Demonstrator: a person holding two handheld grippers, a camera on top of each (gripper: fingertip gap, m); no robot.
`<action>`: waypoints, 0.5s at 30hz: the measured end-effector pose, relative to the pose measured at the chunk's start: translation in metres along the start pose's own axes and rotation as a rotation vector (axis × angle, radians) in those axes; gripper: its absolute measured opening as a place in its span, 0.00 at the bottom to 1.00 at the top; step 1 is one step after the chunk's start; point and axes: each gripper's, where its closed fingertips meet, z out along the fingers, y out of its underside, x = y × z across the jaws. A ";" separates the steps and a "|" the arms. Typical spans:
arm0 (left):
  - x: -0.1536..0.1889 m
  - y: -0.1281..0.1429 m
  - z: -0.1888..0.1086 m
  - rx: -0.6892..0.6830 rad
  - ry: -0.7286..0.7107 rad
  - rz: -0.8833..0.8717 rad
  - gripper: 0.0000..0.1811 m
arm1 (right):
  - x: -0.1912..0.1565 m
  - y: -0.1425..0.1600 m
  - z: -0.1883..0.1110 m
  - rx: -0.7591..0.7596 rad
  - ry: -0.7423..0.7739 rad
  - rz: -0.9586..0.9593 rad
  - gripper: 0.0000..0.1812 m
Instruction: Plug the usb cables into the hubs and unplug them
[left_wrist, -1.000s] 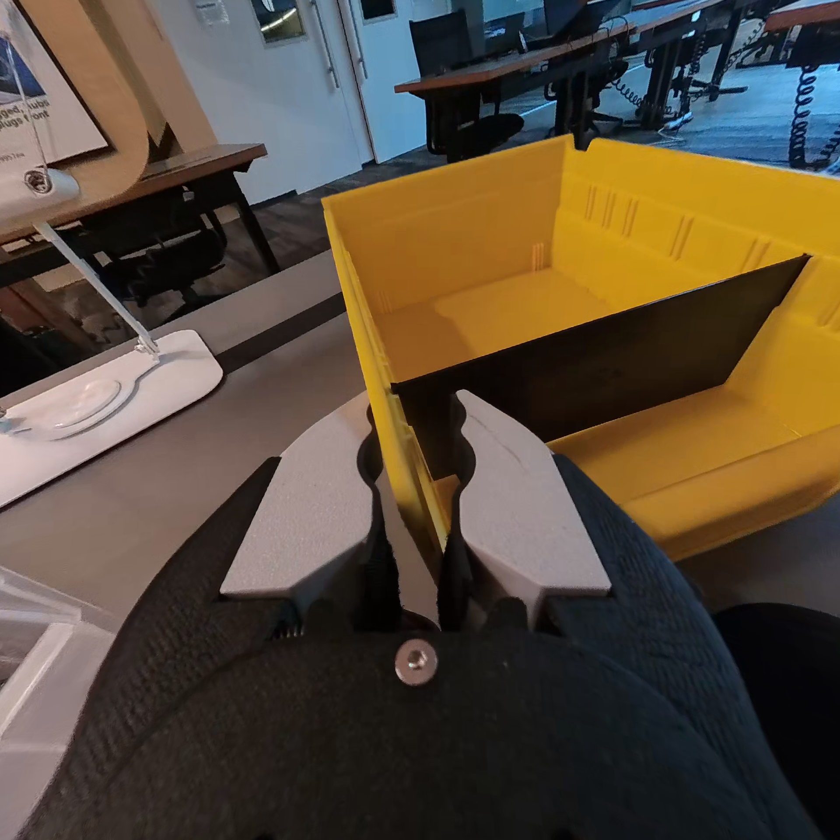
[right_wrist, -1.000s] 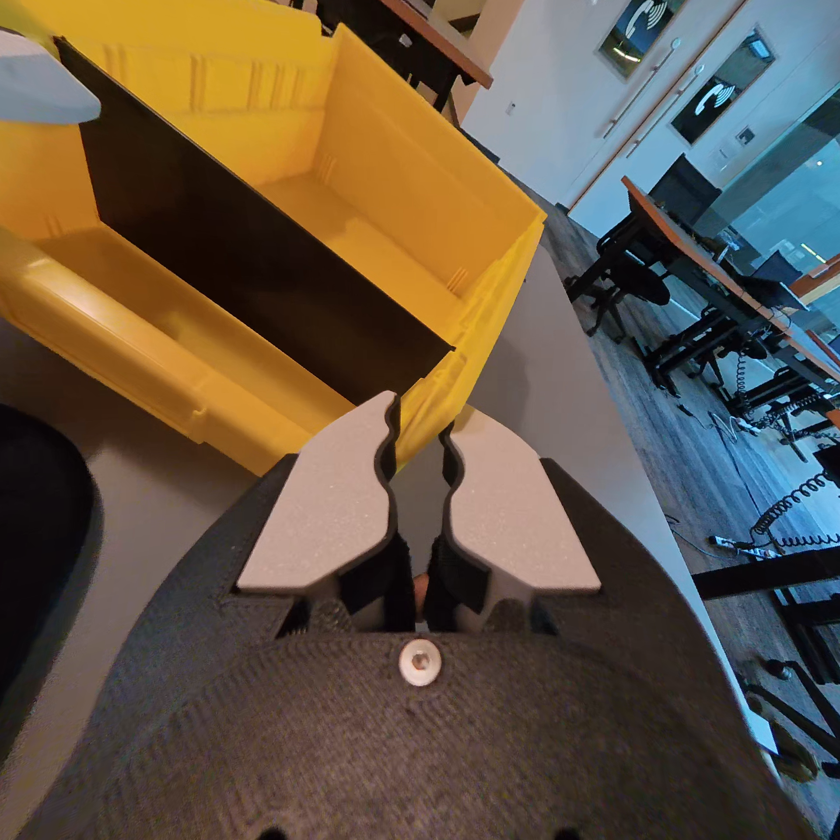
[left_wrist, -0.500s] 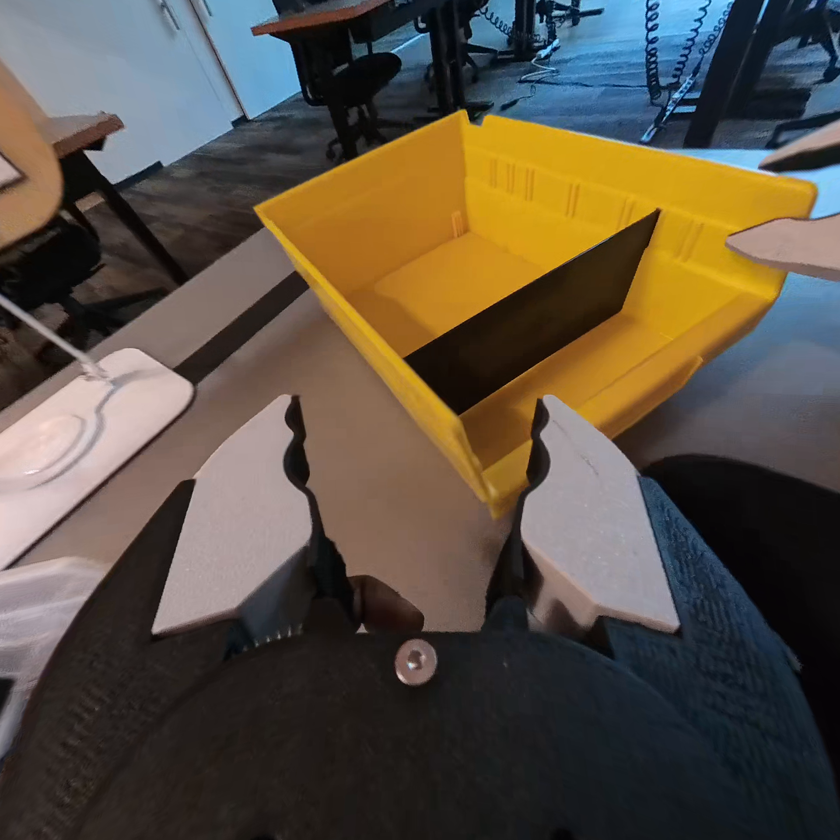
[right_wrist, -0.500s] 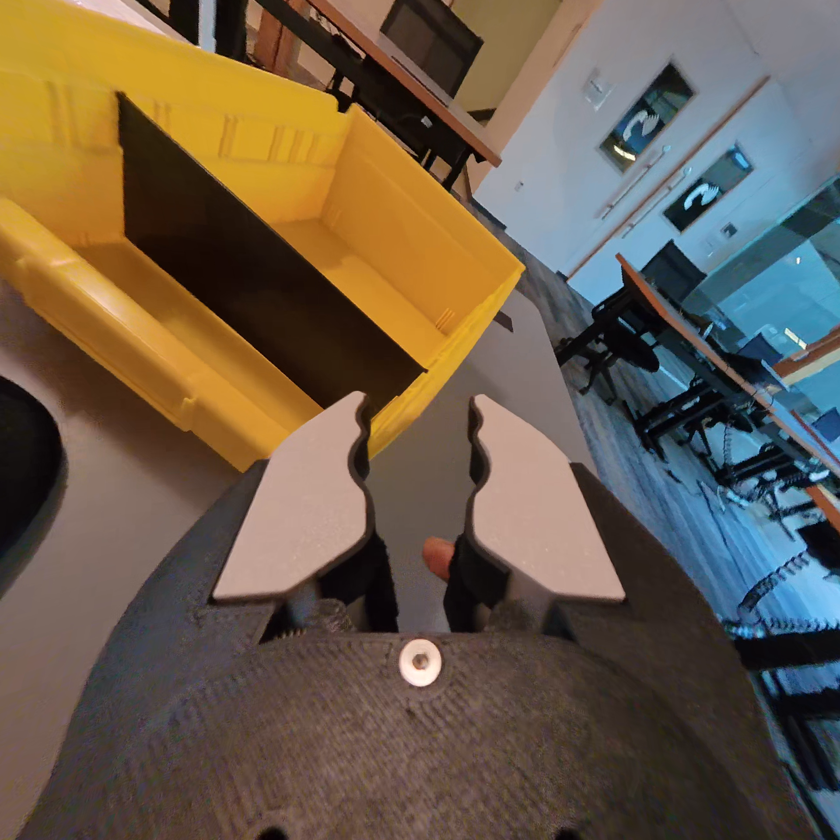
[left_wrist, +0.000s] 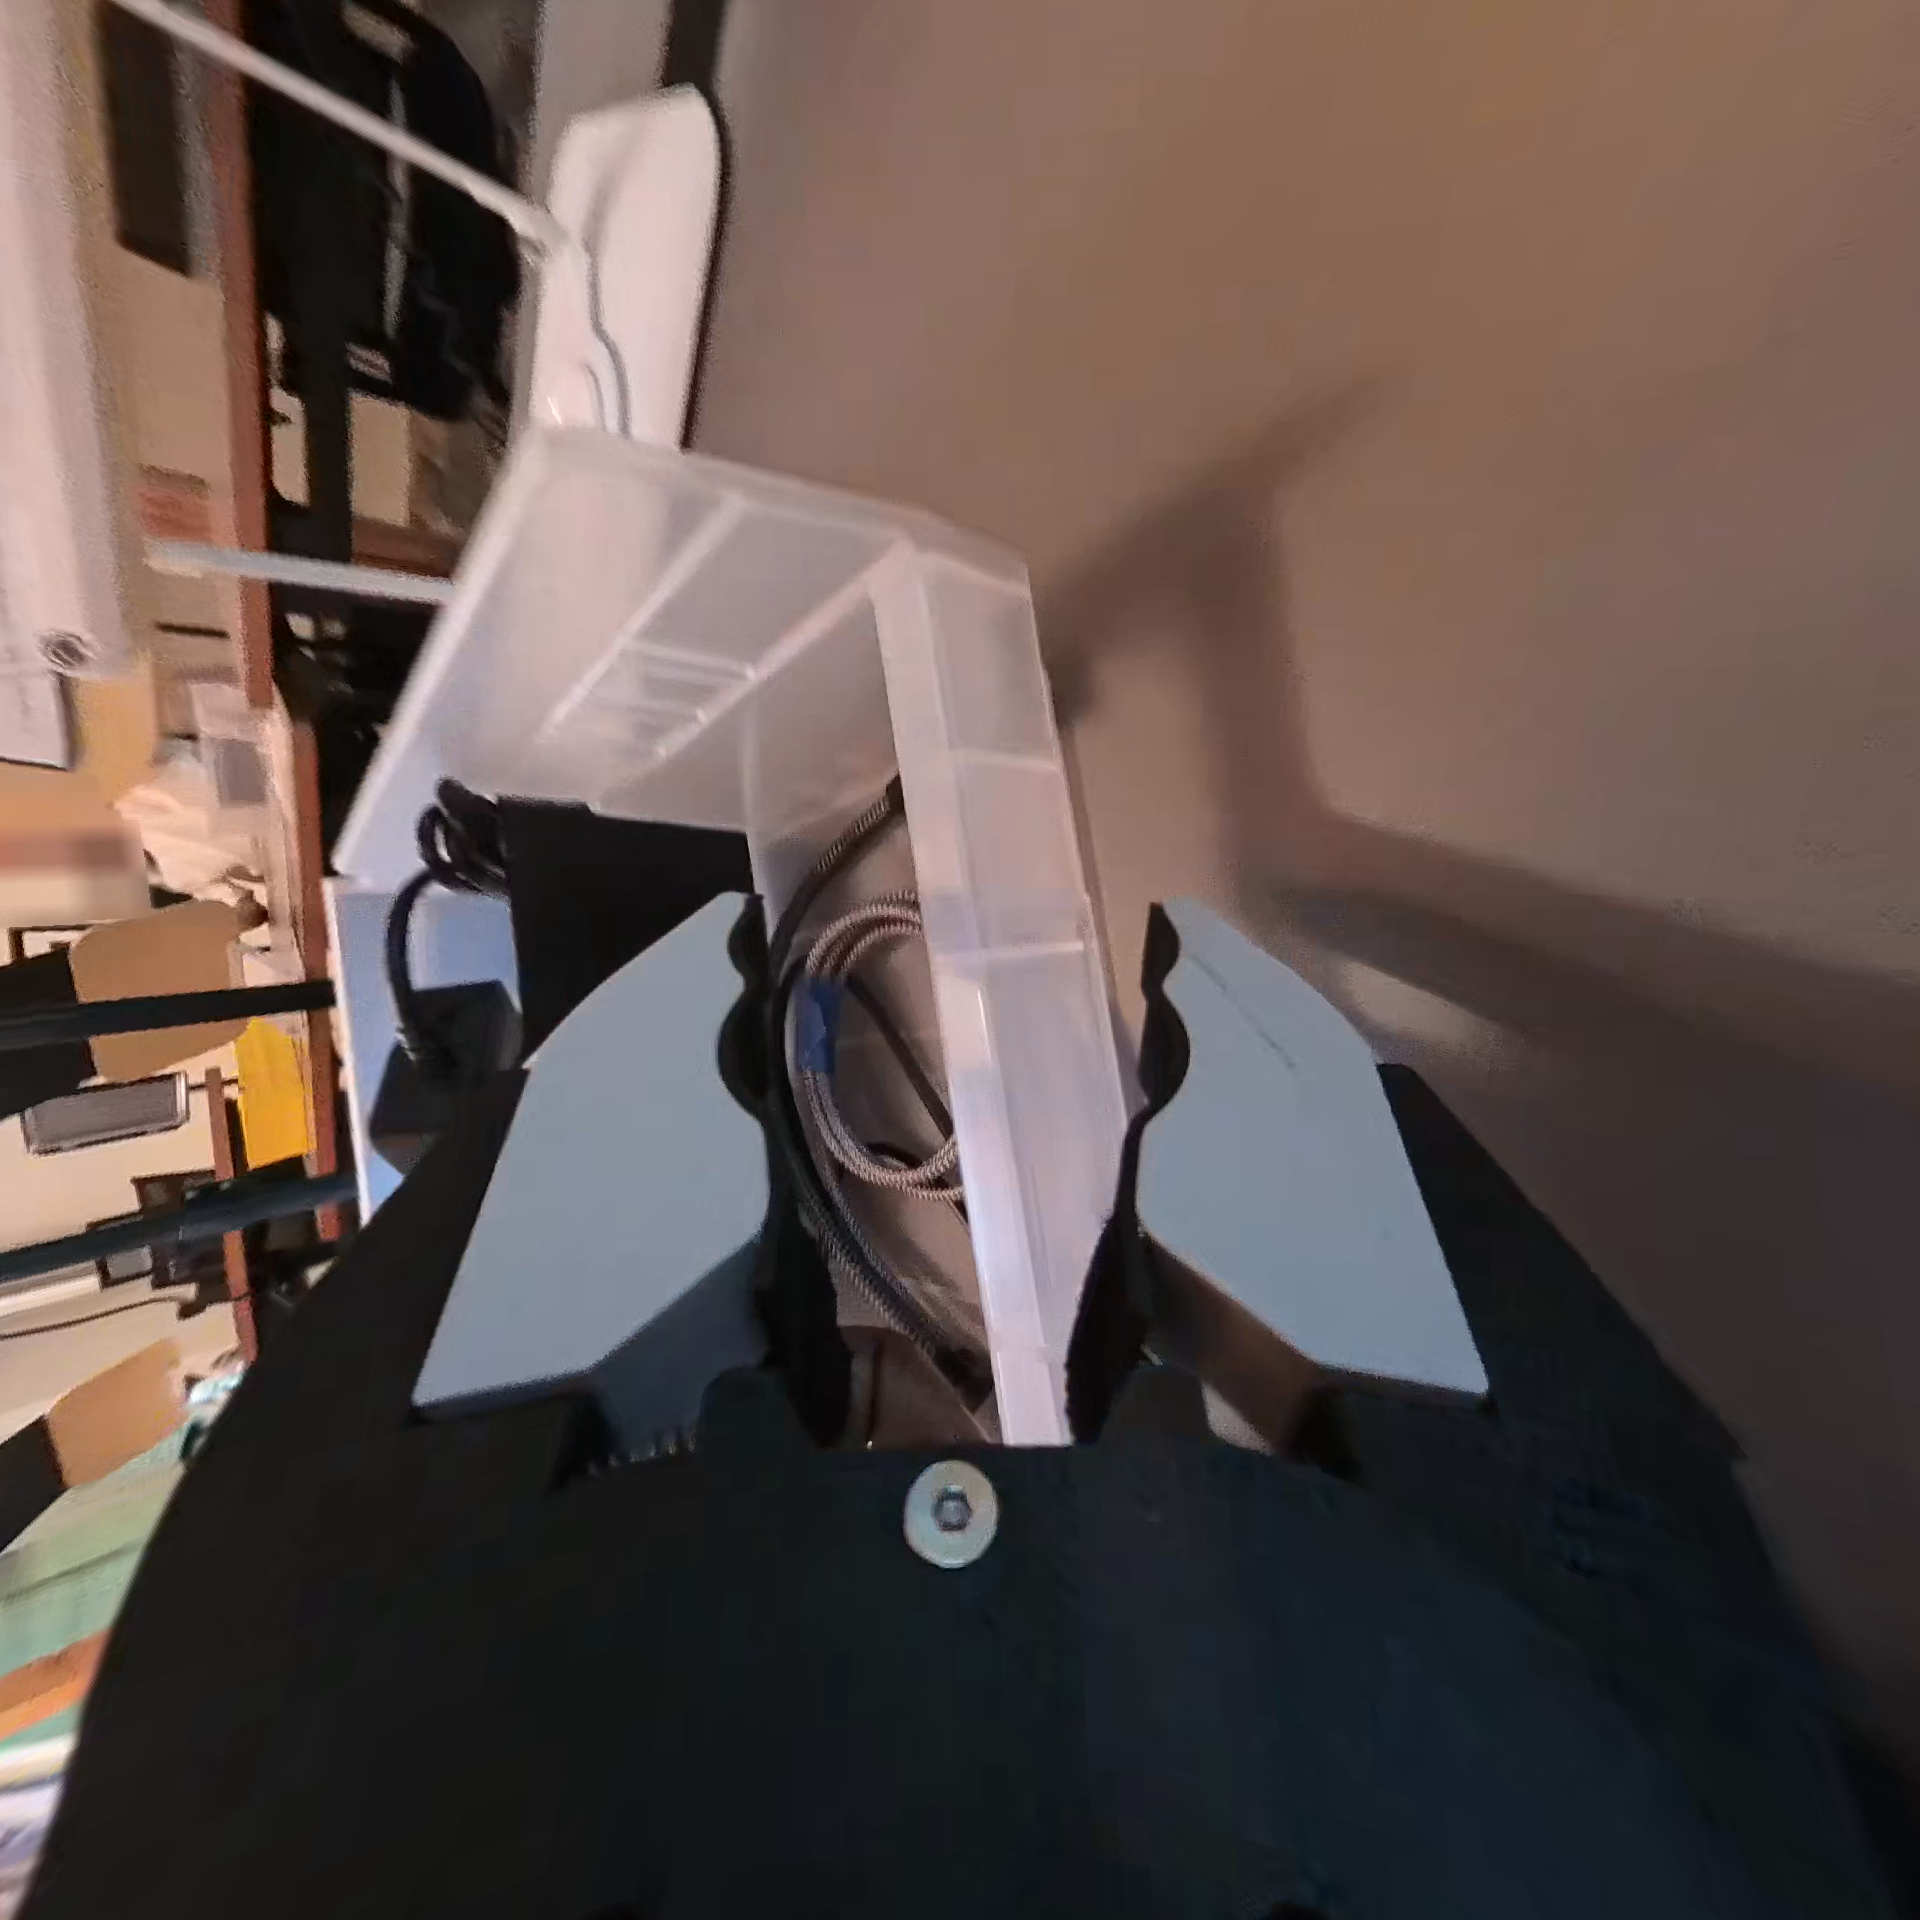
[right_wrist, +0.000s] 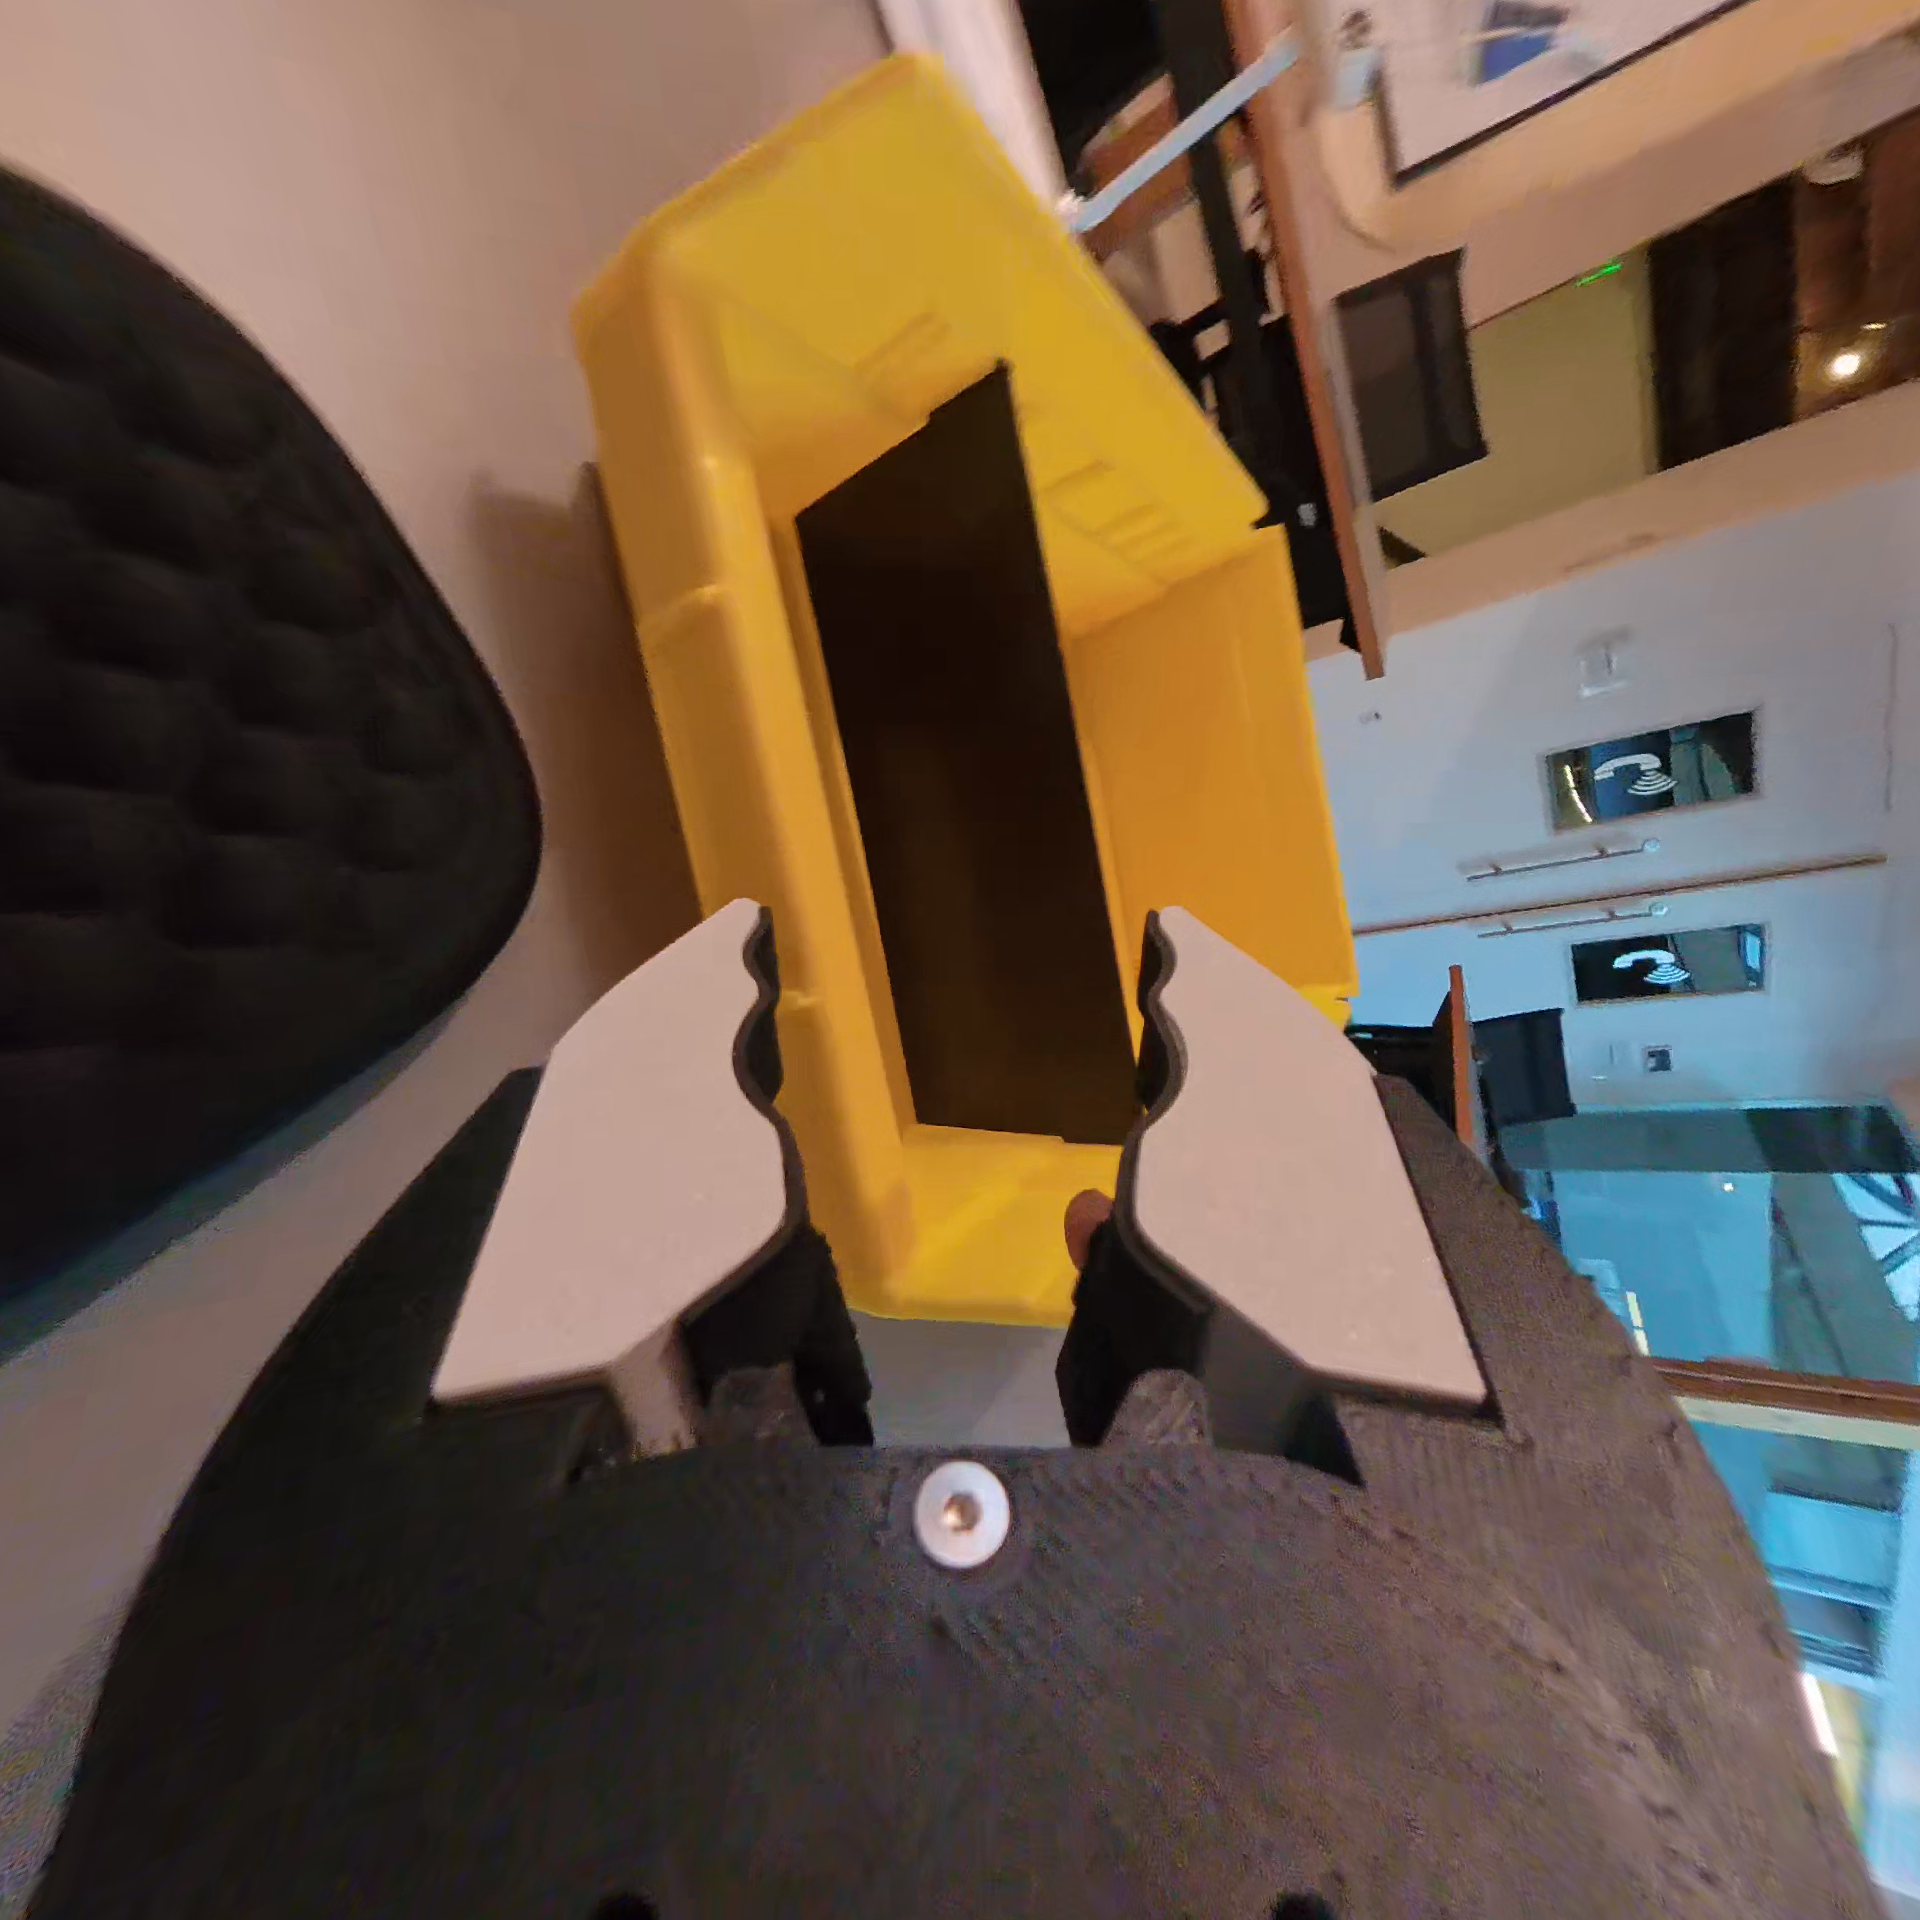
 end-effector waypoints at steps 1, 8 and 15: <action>0.000 0.008 0.002 -0.036 0.009 0.008 0.35 | -0.005 0.001 0.004 -0.028 -0.018 -0.033 0.37; 0.015 0.040 0.000 -0.087 0.148 -0.022 0.17 | -0.028 0.019 0.020 -0.200 -0.122 -0.175 0.30; 0.010 0.091 -0.018 -0.139 0.170 -0.044 0.17 | -0.032 0.044 0.023 -0.327 -0.146 -0.225 0.24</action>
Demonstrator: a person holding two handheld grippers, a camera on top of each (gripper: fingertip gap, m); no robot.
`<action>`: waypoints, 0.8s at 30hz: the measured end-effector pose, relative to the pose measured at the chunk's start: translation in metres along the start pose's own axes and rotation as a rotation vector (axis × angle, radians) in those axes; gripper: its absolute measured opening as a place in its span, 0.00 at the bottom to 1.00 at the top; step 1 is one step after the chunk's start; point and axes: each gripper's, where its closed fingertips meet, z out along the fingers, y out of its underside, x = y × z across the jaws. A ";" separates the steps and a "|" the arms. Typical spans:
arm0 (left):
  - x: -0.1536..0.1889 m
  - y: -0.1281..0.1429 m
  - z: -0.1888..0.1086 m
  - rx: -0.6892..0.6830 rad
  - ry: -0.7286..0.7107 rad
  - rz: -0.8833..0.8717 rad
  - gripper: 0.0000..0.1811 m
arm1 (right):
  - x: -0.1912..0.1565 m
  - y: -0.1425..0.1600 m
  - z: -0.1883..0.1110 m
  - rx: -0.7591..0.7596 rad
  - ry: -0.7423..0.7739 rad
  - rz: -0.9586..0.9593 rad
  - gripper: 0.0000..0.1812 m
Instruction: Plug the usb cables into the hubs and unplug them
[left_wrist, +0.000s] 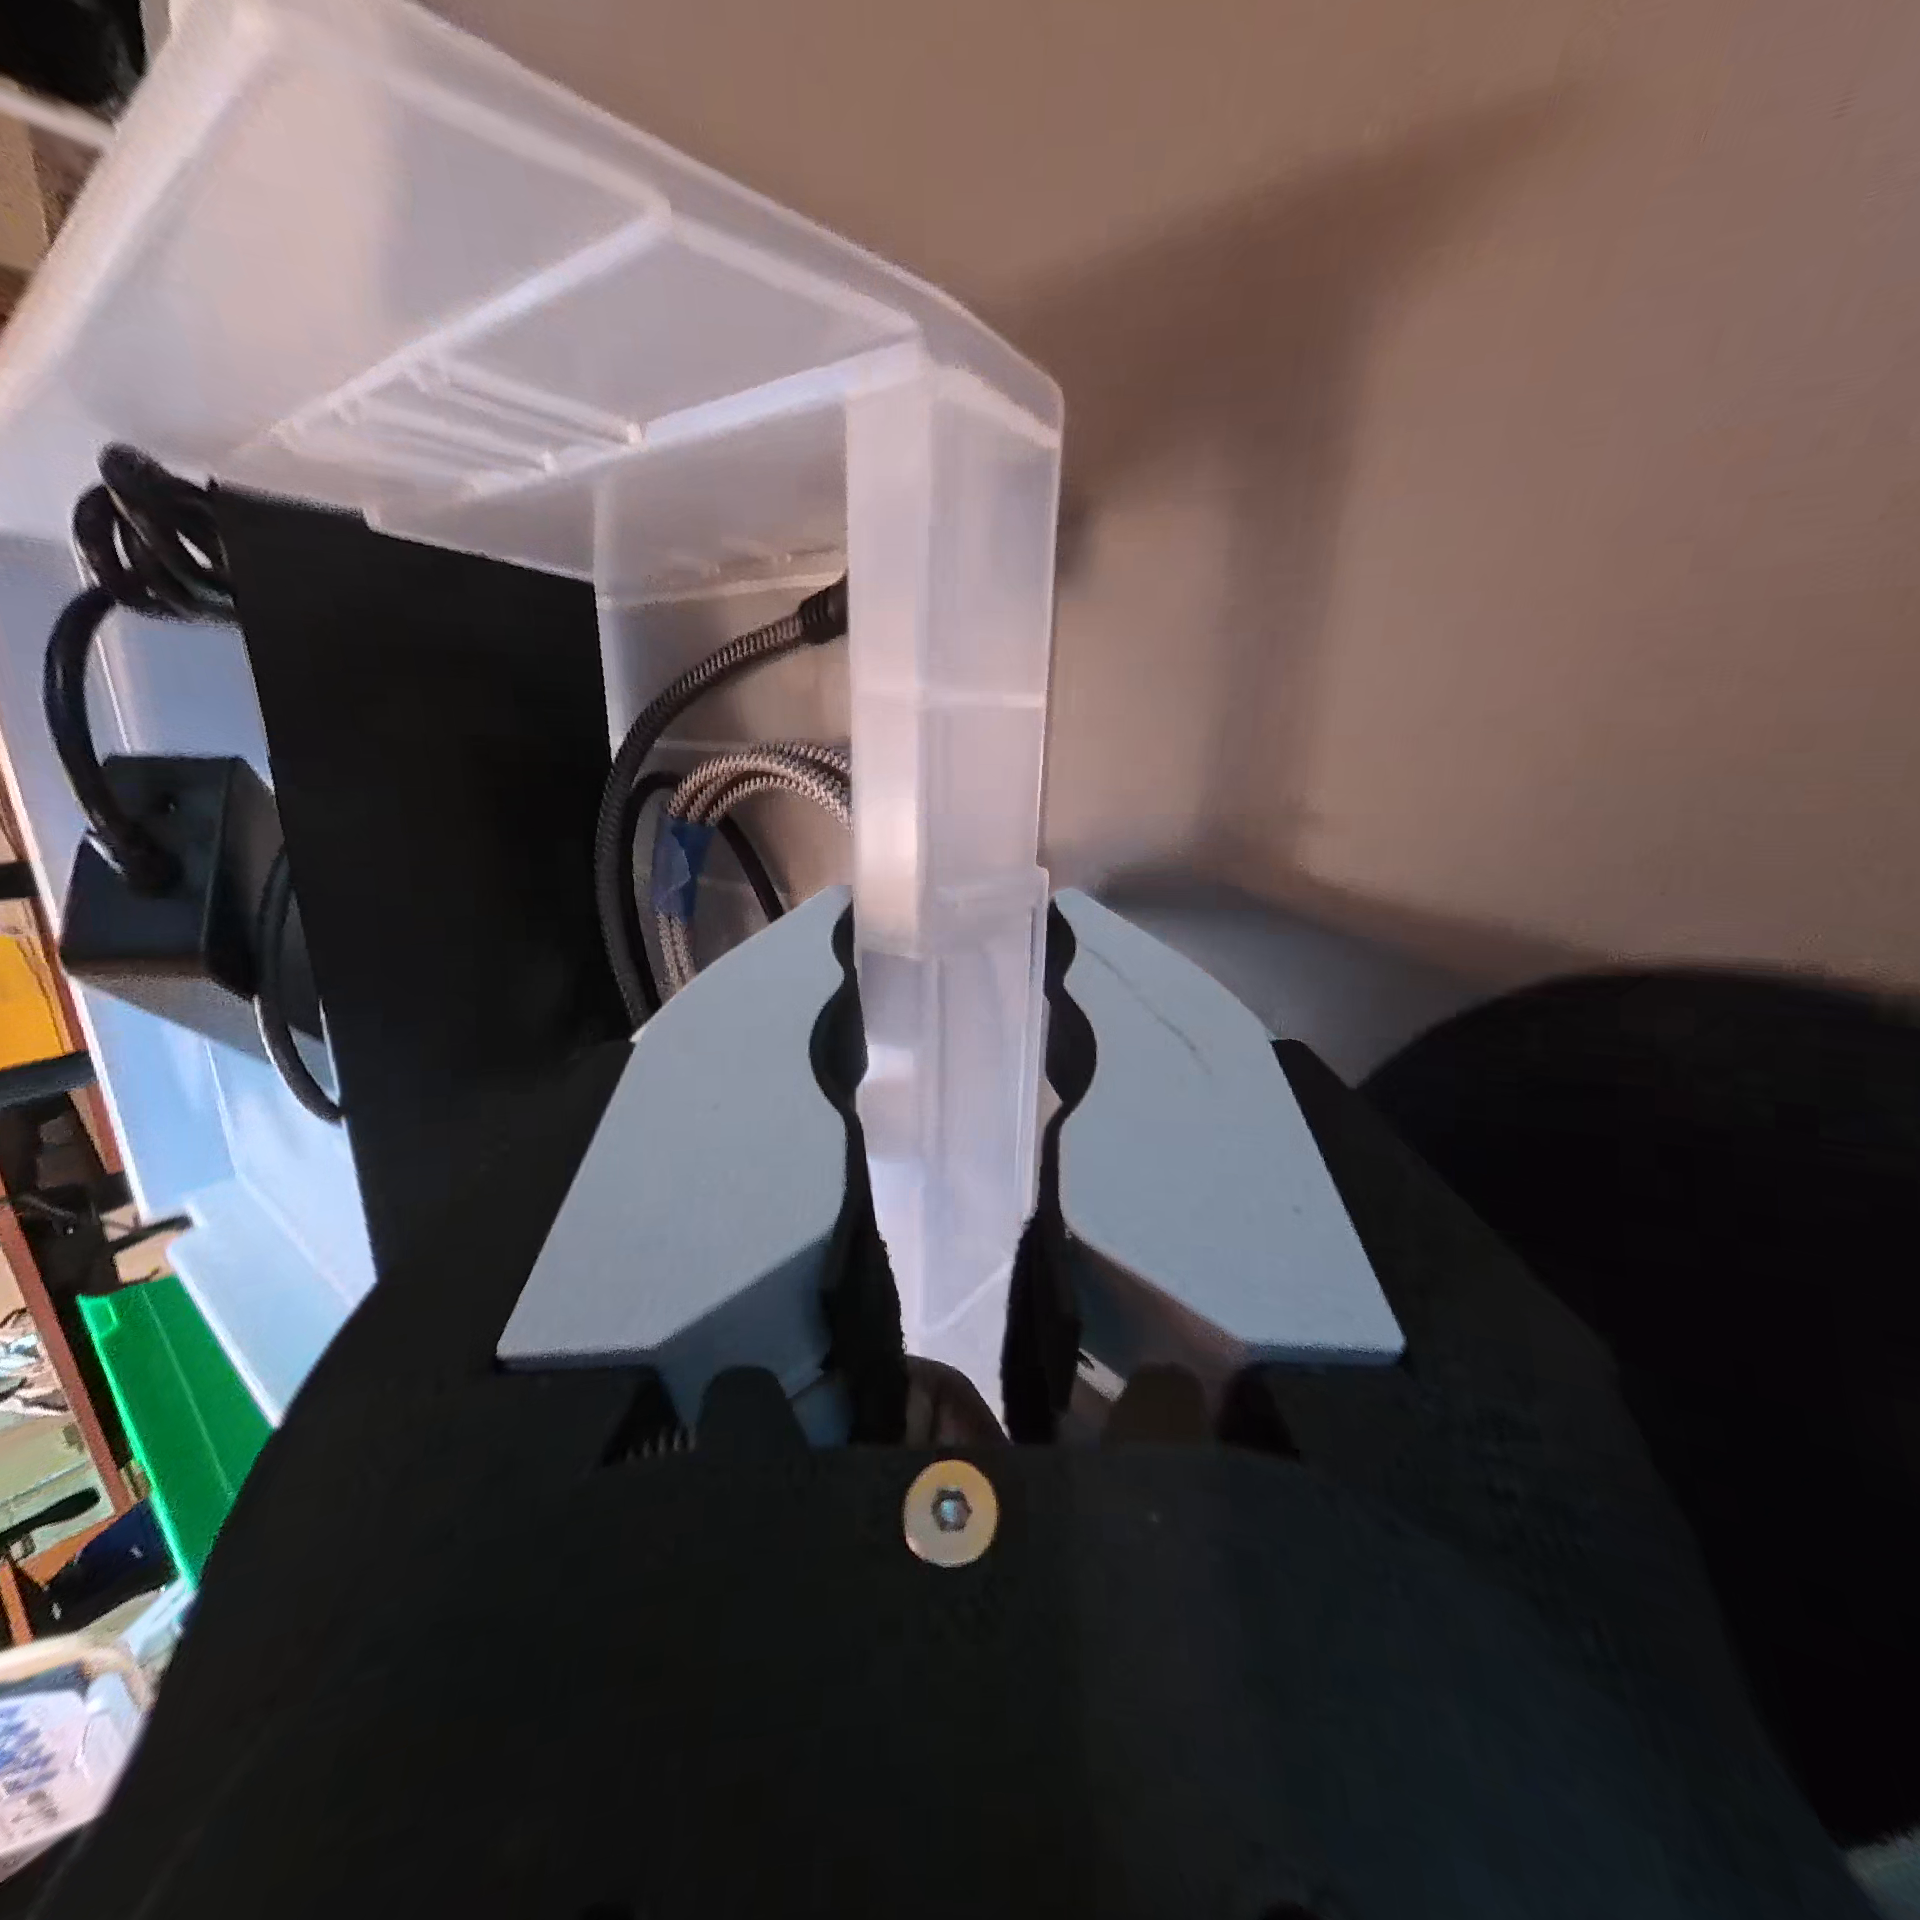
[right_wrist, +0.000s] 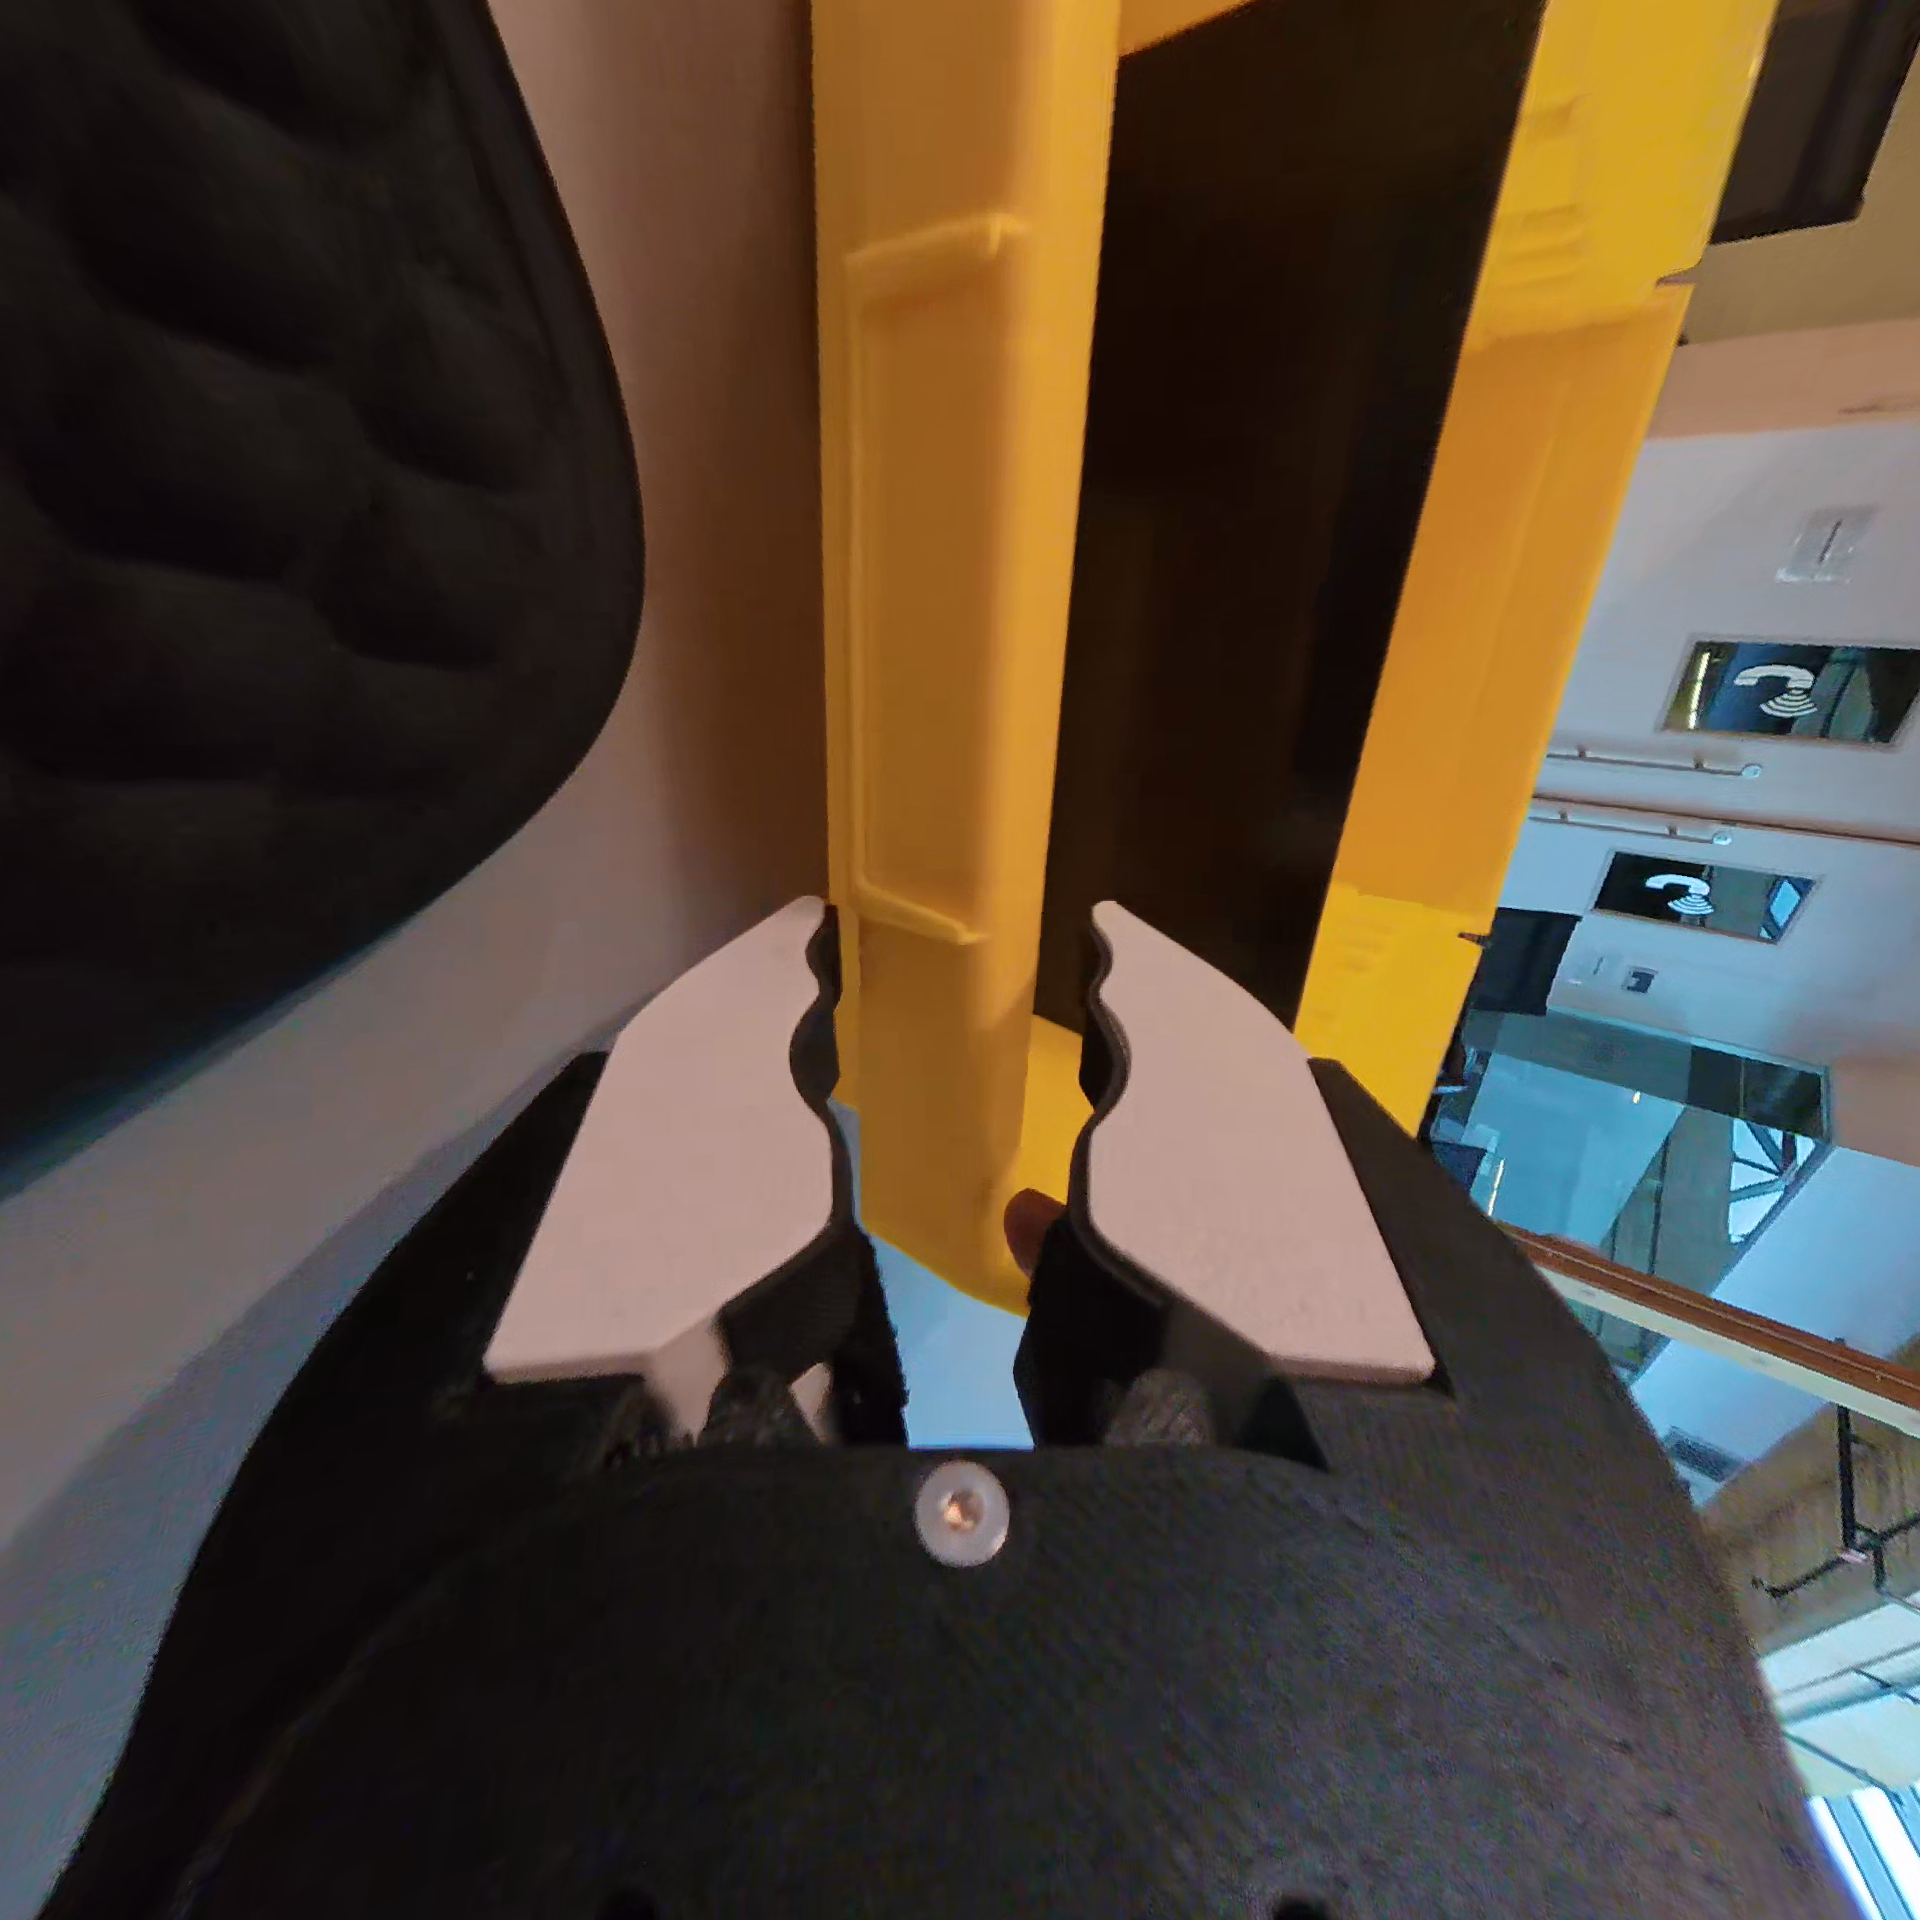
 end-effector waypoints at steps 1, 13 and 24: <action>-0.001 0.009 -0.002 -0.009 -0.001 0.003 0.18 | -0.001 0.002 0.001 -0.012 -0.008 -0.002 0.25; -0.020 0.122 -0.026 -0.112 -0.048 0.092 0.20 | -0.003 0.015 0.004 -0.064 -0.018 -0.010 0.18; -0.012 0.182 -0.050 -0.225 -0.056 0.030 0.21 | -0.002 0.055 0.000 -0.157 -0.026 0.056 0.18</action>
